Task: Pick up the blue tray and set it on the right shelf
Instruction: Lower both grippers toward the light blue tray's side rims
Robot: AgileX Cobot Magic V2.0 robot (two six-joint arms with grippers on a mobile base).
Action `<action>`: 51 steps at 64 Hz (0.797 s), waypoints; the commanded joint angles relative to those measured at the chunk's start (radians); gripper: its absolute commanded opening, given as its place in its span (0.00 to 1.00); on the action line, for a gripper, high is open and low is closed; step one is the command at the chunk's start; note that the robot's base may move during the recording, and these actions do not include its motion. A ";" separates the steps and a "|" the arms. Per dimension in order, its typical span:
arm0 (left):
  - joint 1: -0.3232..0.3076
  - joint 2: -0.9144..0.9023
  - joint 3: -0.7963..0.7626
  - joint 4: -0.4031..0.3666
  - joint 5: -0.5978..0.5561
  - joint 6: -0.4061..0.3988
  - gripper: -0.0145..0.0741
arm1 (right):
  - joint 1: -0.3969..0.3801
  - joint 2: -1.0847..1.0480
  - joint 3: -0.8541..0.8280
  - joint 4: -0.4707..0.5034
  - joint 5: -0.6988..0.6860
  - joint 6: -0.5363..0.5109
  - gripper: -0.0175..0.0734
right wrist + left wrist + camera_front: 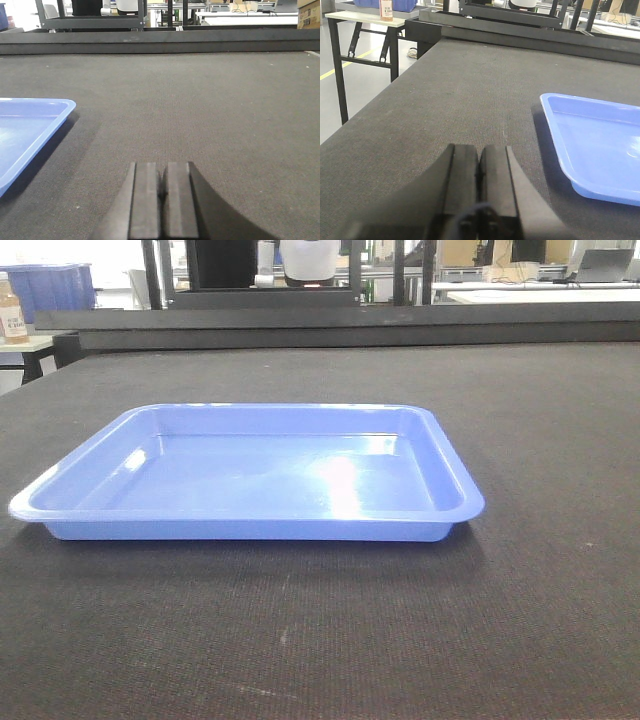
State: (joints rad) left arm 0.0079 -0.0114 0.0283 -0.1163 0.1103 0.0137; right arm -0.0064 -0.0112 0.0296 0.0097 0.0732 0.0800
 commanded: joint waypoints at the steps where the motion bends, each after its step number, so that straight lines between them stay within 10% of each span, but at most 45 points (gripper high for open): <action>1: 0.002 -0.015 0.030 -0.008 -0.087 0.003 0.11 | -0.004 -0.020 -0.024 0.000 -0.087 -0.011 0.25; 51: 0.002 -0.011 0.027 -0.008 -0.148 0.003 0.11 | -0.004 -0.020 -0.024 -0.024 -0.117 -0.012 0.25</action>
State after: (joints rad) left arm 0.0079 -0.0114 0.0283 -0.1163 0.0709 0.0137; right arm -0.0064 -0.0112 0.0296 -0.0072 0.0709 0.0782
